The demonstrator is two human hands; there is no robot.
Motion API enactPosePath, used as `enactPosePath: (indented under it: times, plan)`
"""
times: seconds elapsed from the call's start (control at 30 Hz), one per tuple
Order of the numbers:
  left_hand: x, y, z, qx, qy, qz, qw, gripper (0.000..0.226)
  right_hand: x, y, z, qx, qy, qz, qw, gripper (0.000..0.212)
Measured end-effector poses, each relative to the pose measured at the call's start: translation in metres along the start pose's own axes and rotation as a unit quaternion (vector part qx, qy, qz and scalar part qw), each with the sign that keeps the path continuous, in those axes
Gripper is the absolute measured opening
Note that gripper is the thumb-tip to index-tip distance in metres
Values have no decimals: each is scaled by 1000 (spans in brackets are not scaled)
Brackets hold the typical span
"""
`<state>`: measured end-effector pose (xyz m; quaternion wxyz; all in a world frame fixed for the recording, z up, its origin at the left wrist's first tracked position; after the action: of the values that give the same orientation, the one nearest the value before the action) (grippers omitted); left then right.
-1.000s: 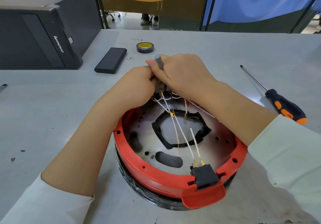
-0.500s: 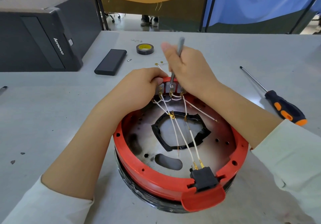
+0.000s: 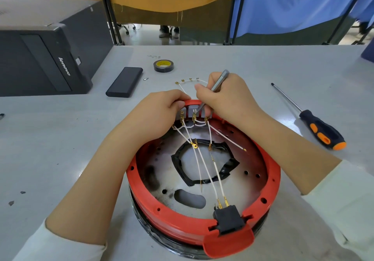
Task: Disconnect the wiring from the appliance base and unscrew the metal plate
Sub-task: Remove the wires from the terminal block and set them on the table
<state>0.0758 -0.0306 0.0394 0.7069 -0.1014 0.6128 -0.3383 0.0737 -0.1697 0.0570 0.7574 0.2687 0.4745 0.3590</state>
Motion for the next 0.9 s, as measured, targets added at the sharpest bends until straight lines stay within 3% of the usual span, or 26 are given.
enactPosePath:
  times: [0.33,0.57,0.9]
  plan:
    - [0,1,1,3,-9,3,1000,27,2,2,-1,-26,-2,-20,999,35]
    - [1,1,1,2,-3,9,1000,29,10,-1,8,22,53,-28,998,32]
    - [-1,1,1,1,-11,7,1000,26,3,1,3,-27,-5,-37,999,35]
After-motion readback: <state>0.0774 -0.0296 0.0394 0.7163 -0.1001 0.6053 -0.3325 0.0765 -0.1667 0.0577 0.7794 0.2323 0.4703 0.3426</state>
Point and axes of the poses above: each hand's wrist, its own z-axis towards the middle knuckle, its own x-axis out of the palm, y = z × x, the point moved 8 cm from there along z, towards the middle knuckle, and after that the axes turned 6 degrees about -y, right-handed, at the moved point
